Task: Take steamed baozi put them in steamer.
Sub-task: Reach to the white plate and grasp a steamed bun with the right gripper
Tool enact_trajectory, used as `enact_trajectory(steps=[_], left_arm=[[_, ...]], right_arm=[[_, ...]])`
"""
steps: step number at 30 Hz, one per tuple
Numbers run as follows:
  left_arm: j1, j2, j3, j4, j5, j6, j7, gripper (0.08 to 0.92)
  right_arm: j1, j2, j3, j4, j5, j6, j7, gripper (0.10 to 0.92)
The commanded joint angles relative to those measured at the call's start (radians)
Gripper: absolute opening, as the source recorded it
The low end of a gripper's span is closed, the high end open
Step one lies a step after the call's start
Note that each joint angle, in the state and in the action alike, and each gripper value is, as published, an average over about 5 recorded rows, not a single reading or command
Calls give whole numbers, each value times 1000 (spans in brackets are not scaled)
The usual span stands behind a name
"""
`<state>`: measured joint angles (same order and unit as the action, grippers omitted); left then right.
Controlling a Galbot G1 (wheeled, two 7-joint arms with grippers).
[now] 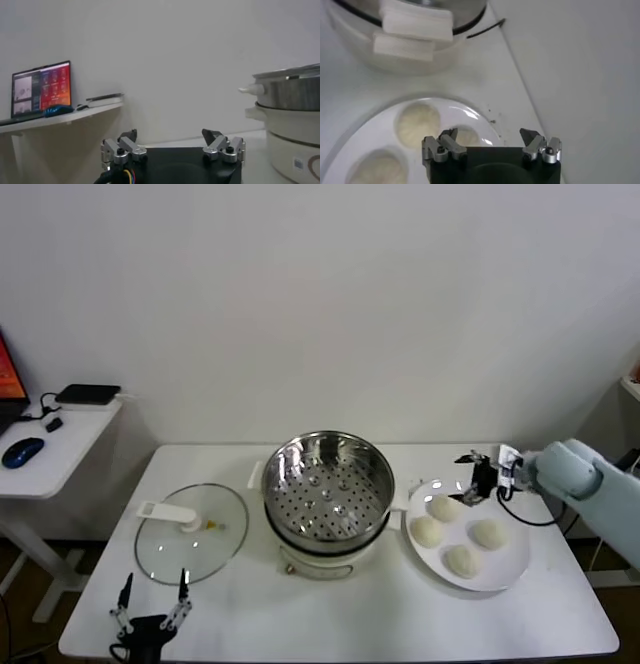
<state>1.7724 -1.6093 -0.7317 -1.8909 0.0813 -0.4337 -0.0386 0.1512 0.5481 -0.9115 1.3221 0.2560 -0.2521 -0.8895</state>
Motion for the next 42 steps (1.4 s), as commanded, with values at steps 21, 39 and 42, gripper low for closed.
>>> enact_trajectory(steps=[21, 39, 42], left_arm=[[-8, -49, -19, 42, 16, -3, 1, 823], [-14, -49, -20, 57, 40, -7, 1, 823], [-15, -49, -21, 58, 43, -6, 0, 823]], right_arm=[[192, 310, -477, -369, 42, 51, -138, 823], [55, 405, -323, -515, -6, 49, -95, 823], [50, 406, -318, -515, -8, 45, -94, 823]])
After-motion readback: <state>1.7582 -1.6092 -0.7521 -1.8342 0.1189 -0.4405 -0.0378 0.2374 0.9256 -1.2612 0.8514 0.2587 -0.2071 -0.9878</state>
